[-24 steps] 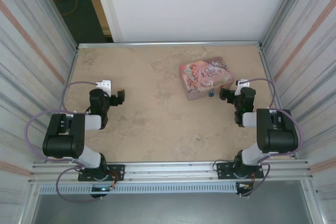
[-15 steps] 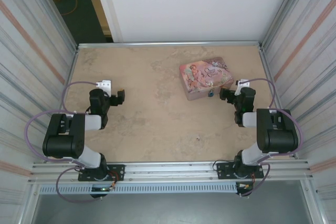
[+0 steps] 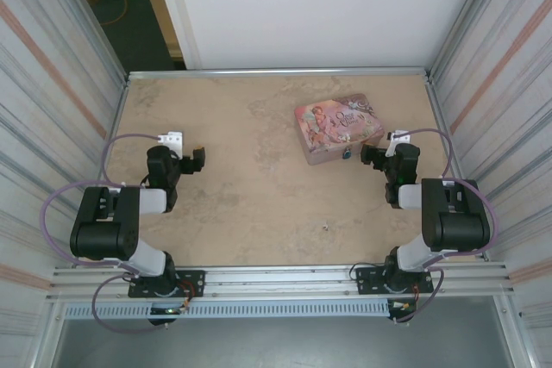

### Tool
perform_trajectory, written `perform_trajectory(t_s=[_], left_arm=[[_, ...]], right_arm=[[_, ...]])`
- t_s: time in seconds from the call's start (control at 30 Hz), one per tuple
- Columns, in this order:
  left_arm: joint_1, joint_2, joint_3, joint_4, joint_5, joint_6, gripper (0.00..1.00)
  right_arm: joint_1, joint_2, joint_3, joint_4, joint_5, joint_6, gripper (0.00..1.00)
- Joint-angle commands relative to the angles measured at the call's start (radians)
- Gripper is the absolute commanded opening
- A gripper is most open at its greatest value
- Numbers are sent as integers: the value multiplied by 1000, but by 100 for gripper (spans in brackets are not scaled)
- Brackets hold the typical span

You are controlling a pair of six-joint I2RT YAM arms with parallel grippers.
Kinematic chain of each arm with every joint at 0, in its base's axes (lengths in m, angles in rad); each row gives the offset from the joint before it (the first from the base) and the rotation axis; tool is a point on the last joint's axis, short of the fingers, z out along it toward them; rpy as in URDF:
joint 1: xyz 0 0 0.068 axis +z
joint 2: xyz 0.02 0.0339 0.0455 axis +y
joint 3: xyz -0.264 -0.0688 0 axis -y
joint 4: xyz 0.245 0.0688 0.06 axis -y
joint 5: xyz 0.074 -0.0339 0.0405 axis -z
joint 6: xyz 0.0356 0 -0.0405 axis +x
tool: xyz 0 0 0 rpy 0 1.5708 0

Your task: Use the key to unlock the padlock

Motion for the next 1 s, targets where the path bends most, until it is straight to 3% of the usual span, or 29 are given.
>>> perform_trajectory(t_s=[0.0, 0.33, 0.5, 0.7, 0.97], left_arm=[[-4, 3, 11, 7, -12, 15, 99], [1, -14, -8, 37, 17, 18, 99], [-72, -173, -17, -79, -70, 77, 99], [-126, -357, -12, -235, -123, 54, 99], [-145, -527, 92, -621, -49, -265, 99]], right_arm=[[3, 3, 16, -4, 11, -2, 99], [1, -9, 16, -12, 15, 2, 99], [-2, -120, 31, -130, 24, 12, 99], [-20, -289, 25, -295, 11, 79, 99], [-60, -461, 114, -623, -152, 183, 99]])
